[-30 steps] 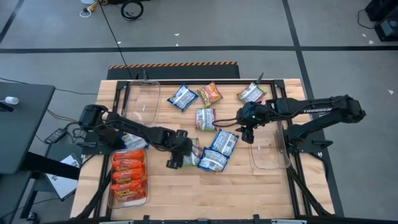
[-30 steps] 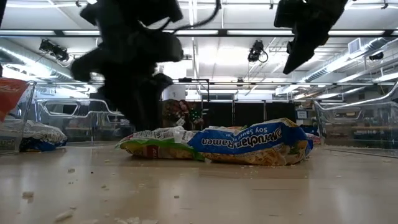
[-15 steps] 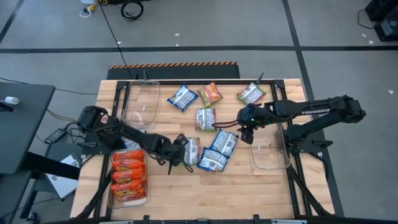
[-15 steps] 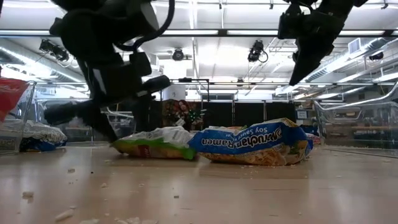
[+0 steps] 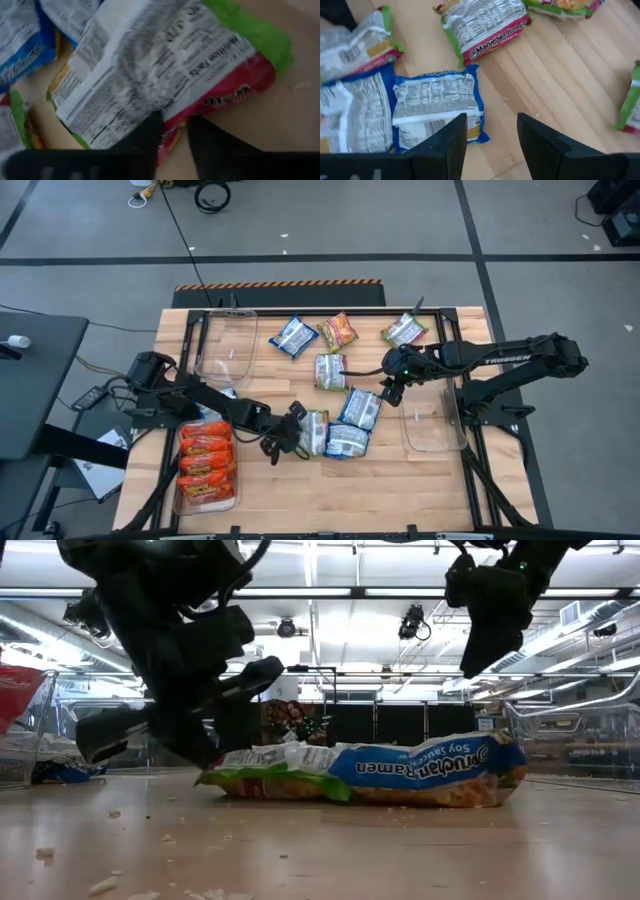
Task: Sort Maruchan noodles
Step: Put the green noodle pack into the top left transparent bin
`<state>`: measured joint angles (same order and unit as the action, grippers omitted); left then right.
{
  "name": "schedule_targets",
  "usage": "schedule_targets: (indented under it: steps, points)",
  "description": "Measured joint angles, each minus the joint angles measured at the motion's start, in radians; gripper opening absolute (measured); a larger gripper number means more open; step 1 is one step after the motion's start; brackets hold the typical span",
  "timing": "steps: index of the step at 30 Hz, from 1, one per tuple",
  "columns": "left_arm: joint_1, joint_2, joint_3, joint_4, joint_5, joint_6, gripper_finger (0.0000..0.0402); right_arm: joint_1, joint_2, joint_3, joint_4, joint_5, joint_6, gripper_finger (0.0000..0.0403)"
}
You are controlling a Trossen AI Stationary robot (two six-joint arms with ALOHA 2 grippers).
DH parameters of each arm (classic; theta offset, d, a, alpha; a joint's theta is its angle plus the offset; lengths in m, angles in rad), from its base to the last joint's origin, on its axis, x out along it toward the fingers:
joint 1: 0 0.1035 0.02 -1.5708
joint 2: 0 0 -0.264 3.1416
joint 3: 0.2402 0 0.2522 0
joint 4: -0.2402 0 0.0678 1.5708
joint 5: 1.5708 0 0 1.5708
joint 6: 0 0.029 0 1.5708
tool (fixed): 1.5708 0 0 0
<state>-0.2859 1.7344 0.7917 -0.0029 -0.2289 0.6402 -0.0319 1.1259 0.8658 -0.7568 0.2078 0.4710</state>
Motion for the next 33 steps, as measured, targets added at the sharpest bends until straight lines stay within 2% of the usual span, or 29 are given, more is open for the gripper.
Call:
schedule_targets:
  steps: [3, 7, 14, 19, 22, 27, 33]
  points:
    - [-0.004, -0.003, 0.010, -0.004, -0.030, -0.071, 0.0018, 0.000, 0.000, 0.000, 0.000, -0.029, 0.058, 0.0178]
    - [-0.011, -0.027, 0.098, -0.181, -0.059, -0.203, 0.0012, 0.000, 0.000, 0.000, 0.001, -0.097, 0.119, 0.0178]
    - [0.041, -0.143, 0.352, -0.724, 0.105, -0.442, 0.0009, 0.000, 0.000, 0.000, 0.085, -0.180, 0.156, 0.0178]
    - [0.179, -0.181, 0.537, -1.153, 0.264, -0.681, 0.0008, 0.022, 0.001, 0.000, 0.218, -0.154, 0.131, 0.0178]
    - [0.285, -0.183, 0.605, -1.343, 0.334, -0.798, 0.0008, 0.037, 0.001, 0.000, 0.305, -0.107, 0.123, 0.0178]
    - [0.454, -0.189, 0.631, -1.475, 0.352, -0.809, 0.0007, 0.069, 0.001, 0.001, 0.422, -0.070, 0.123, 0.0178]
    - [0.651, -0.216, 0.633, -1.571, 0.360, -0.687, 0.0007, 0.113, 0.001, 0.002, 0.443, -0.070, 0.190, 0.0178]
